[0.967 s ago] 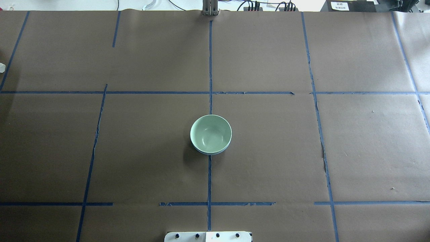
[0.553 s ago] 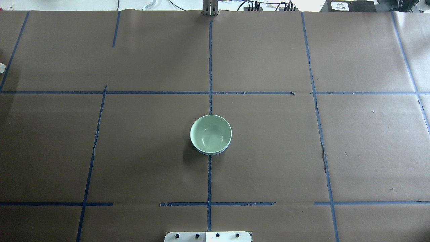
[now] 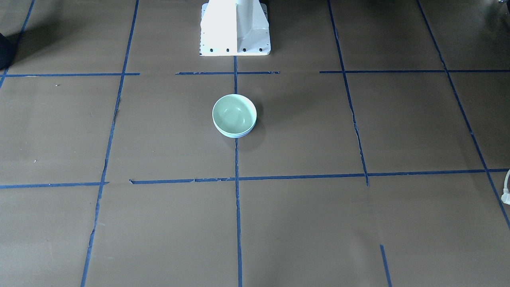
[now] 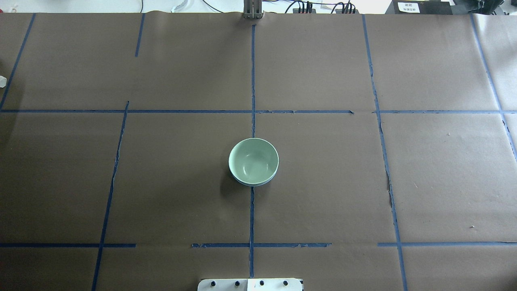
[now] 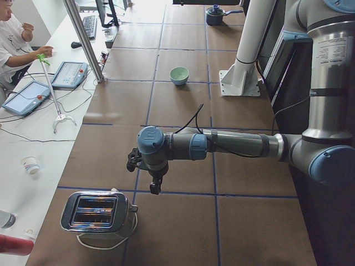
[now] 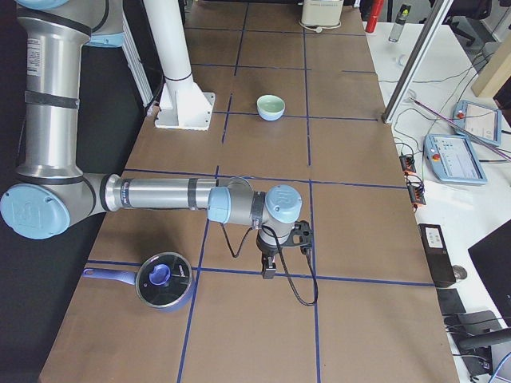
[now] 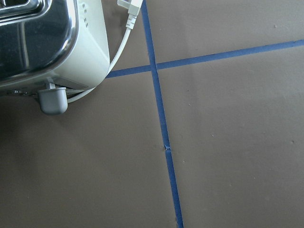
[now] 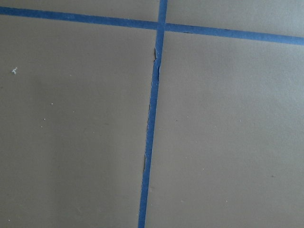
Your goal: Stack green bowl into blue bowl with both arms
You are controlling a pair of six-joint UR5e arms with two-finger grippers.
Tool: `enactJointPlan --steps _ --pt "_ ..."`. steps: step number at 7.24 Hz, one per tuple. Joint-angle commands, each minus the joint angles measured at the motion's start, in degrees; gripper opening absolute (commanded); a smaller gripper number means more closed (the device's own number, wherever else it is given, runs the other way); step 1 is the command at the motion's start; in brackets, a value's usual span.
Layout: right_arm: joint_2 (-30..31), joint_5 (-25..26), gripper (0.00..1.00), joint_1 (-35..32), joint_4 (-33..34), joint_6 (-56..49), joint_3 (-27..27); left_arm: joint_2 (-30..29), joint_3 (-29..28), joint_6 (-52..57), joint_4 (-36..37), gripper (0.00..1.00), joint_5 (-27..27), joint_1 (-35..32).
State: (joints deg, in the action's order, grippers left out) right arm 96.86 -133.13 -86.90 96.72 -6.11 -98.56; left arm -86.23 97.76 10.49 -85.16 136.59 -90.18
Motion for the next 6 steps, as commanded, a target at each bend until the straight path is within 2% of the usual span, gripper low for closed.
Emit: enactJointPlan --steps 1,3,5,6 --pt "-0.01 -0.29 1.0 0.06 -0.04 0.04 0.03 0.0 -0.02 0.05 0.0 1.0 -0.01 0.0" --pt "-0.18 -1.6 1.0 0.15 -0.13 0.04 -0.05 0.0 -0.02 0.05 -0.01 1.0 -0.01 0.09" --pt "-0.01 -2.49 1.0 0.41 -4.77 0.22 1.43 0.0 -0.2 0.05 -0.09 1.0 -0.01 0.09" --pt "-0.01 -2.49 1.0 0.41 -4.87 0.39 1.44 0.0 -0.29 0.05 -0.09 1.0 -0.01 0.26"
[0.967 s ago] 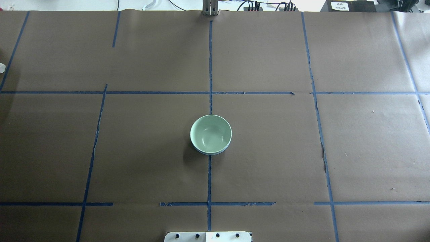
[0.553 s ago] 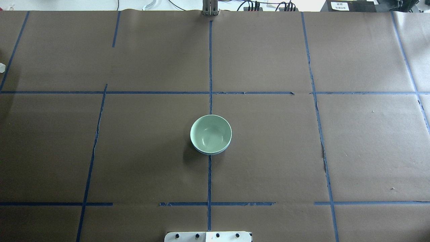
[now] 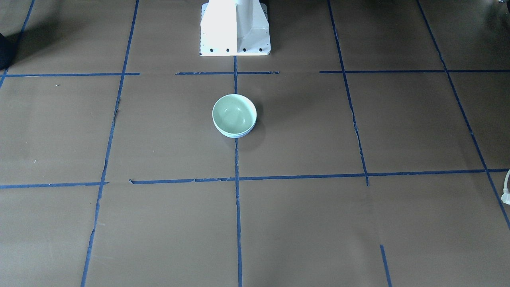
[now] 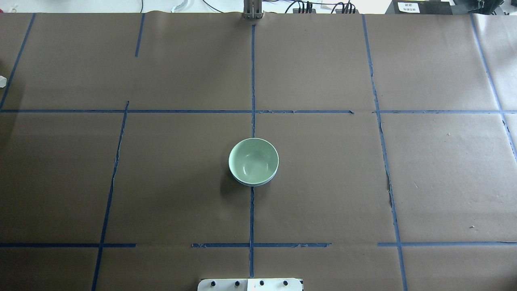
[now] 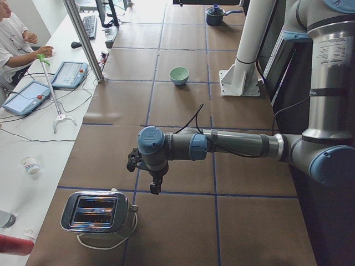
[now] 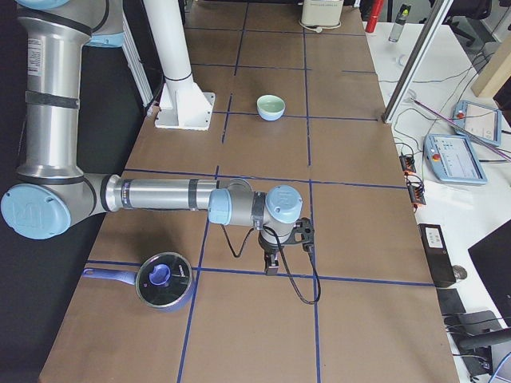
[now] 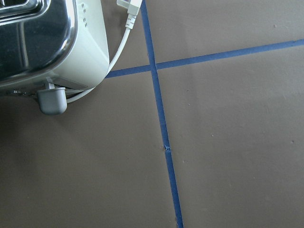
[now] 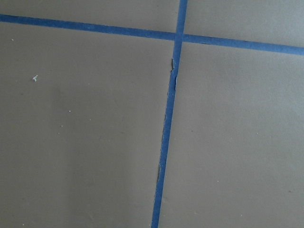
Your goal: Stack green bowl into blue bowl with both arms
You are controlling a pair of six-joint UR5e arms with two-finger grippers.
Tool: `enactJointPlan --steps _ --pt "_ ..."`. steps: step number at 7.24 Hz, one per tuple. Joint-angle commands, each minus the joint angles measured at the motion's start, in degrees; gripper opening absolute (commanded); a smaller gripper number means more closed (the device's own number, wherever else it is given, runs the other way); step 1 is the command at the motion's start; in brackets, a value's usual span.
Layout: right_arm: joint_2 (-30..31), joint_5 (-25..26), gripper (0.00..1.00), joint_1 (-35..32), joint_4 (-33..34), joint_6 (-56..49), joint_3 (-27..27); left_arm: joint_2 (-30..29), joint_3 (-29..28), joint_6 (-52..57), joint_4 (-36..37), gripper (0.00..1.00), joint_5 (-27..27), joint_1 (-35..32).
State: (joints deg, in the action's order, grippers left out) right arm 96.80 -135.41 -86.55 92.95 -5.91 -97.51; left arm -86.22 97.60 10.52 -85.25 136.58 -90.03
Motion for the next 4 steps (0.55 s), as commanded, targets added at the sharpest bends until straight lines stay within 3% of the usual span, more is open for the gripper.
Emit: enactJointPlan --steps 1,4 --pt "0.06 -0.2 1.0 0.06 -1.11 0.37 0.31 0.0 -0.3 0.02 -0.01 1.0 0.0 0.12" --pt "-0.03 -0.38 1.0 0.15 -1.11 0.37 0.31 0.0 -0.39 0.02 0.08 1.0 0.0 0.73"
